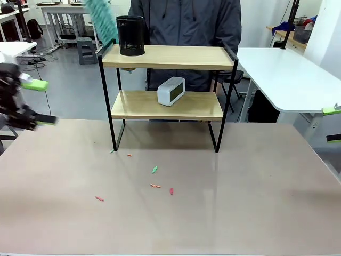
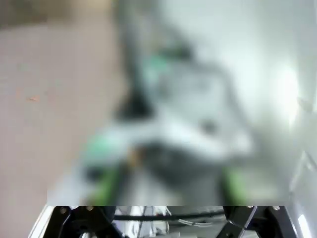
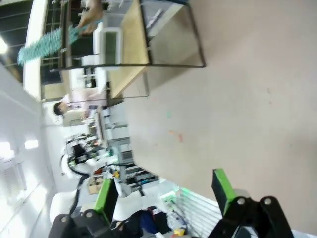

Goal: Clean the shelf.
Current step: Hand the Duster back to the human.

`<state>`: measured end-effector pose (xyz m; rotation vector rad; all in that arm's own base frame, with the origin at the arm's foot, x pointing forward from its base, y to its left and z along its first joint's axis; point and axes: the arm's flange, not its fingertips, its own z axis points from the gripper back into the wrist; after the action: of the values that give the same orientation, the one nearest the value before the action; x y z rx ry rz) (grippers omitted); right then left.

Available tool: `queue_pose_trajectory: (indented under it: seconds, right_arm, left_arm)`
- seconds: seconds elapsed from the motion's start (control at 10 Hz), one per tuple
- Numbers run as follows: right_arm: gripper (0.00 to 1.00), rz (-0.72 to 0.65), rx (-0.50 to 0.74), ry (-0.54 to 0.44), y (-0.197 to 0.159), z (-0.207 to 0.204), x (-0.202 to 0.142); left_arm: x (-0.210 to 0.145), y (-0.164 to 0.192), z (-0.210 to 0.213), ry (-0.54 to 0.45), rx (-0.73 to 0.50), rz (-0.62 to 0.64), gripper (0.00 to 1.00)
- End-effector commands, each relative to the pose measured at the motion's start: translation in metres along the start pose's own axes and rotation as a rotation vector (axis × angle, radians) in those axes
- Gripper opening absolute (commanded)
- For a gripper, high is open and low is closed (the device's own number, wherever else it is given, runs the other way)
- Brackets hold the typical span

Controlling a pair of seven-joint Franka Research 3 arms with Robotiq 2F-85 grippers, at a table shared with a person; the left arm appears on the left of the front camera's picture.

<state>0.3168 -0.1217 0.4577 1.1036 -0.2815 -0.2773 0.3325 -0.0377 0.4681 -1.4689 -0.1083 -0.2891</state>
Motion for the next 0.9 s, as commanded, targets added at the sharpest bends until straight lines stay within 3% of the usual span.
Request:
queue_pose_trajectory:
  seconds: [0.0, 0.1, 0.2, 0.8]
  right_arm:
    - [1.0, -0.038, 0.327, 0.068, 0.025, 0.002, -0.011]
    - [1.0, -0.105, 0.427, 0.052, 0.041, -0.013, -0.011]
    - [1.0, -0.006, 0.13, 0.025, 0.011, 0.002, -0.007]
    - [1.0, -0.006, 0.13, 0.025, 0.011, 0.002, -0.007]
  left_arm:
    - [0.003, 0.047, -0.03, 0.181, -0.15, 0.007, 1.0]
    - [0.0, 0.0, 0.0, 0.0, 0.0, 0.0, 1.0]
    - [0.0, 0.0, 0.0, 0.0, 0.0, 0.0, 1.0]
    - [0.0, 0.0, 0.0, 0.0, 0.0, 0.0, 1.0]
